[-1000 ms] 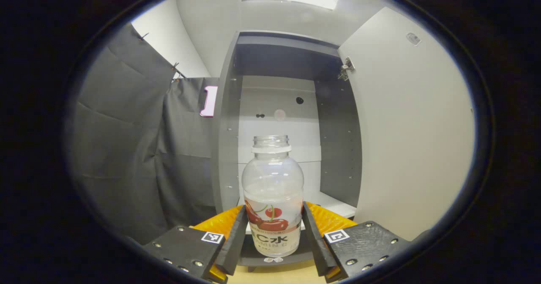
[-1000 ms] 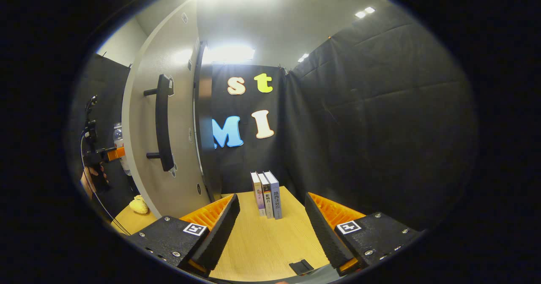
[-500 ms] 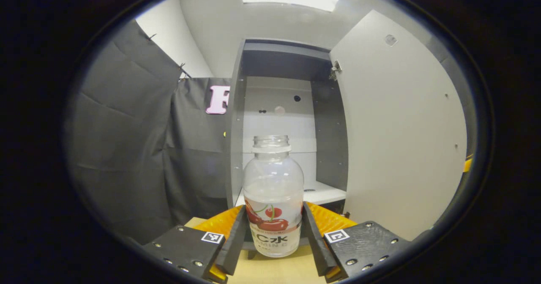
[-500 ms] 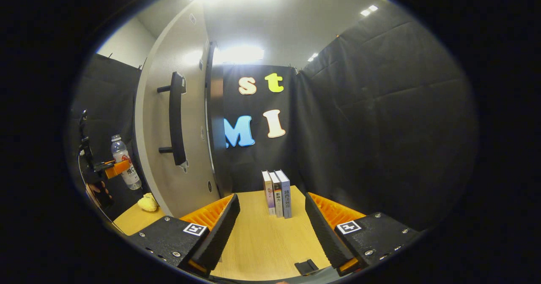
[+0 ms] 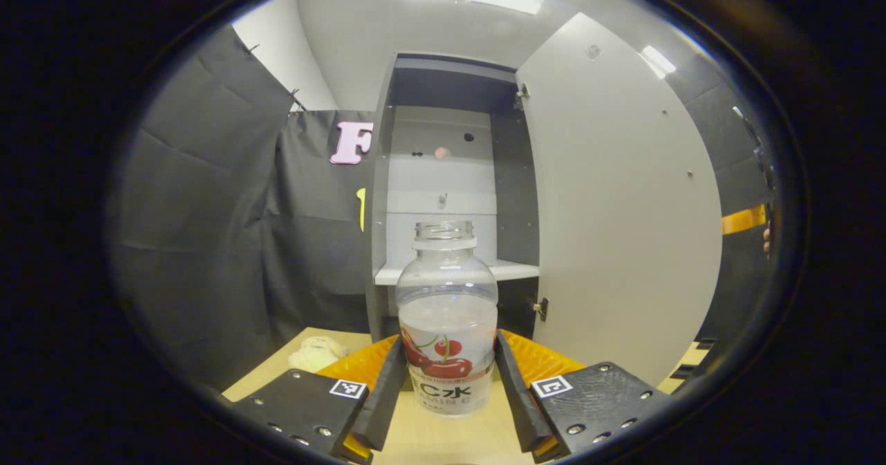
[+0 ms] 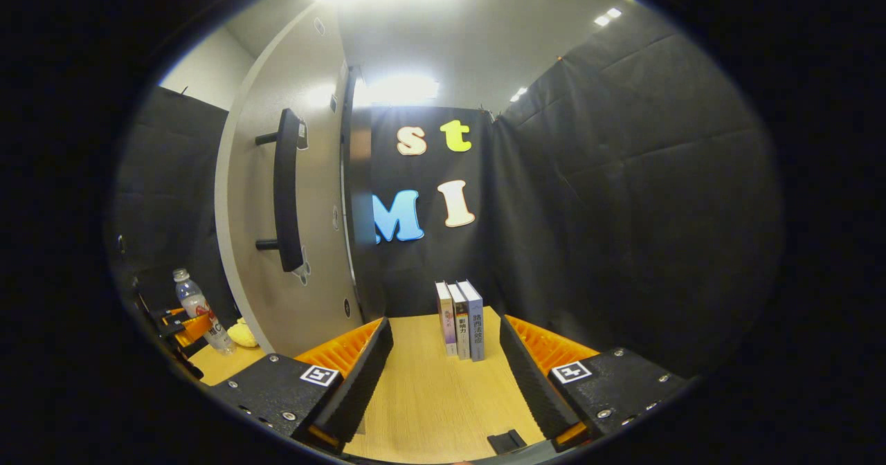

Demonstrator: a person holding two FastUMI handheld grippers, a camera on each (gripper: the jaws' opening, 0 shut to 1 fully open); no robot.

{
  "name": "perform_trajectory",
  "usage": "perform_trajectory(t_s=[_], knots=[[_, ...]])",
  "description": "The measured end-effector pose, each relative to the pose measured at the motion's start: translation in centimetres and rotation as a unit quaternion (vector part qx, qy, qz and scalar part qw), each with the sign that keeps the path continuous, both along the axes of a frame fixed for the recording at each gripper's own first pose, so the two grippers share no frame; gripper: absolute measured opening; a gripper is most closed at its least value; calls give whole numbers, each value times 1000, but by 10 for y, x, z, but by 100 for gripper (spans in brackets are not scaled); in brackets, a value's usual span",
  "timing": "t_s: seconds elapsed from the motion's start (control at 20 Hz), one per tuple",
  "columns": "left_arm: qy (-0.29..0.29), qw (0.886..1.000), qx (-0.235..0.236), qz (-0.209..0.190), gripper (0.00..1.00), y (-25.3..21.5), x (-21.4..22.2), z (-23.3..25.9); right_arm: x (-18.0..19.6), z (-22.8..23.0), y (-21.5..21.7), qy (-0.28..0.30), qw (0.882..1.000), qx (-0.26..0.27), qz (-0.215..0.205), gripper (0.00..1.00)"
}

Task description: Open the cabinet door with the right hand, grasp the bottle in the cabinet with the left hand and place it on the coaster, then close the cabinet door with the right hand.

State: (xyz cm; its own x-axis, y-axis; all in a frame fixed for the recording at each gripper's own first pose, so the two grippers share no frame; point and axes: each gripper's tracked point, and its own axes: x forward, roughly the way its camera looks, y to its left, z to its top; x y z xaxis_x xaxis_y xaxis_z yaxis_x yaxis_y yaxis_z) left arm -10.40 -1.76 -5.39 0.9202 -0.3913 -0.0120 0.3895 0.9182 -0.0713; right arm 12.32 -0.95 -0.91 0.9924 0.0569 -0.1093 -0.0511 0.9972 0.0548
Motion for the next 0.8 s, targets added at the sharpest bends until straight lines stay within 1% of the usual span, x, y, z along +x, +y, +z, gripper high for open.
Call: perform_trajectory(t_s=[0.05,0.1,0.15,0.2,0.5,0.8], knots=[[4,1000,4,0,71,1,-6,-10,2,3,-3,-4,1000,-4,-3,95],[12,1000,6,4,71,2,-9,-21,4,4,-4,-7,1000,-7,-6,93],[23,1000,7,9,71,2,-14,-35,7,6,-5,-9,1000,-11,-9,95],[33,999,8,14,71,3,-19,-49,9,6,-5,-11,1000,-14,-10,95],[79,996,9,41,71,8,-42,-113,19,5,4,1,1000,-9,3,96],[103,992,30,59,71,14,-51,-159,25,1,12,11,999,-26,15,95]])
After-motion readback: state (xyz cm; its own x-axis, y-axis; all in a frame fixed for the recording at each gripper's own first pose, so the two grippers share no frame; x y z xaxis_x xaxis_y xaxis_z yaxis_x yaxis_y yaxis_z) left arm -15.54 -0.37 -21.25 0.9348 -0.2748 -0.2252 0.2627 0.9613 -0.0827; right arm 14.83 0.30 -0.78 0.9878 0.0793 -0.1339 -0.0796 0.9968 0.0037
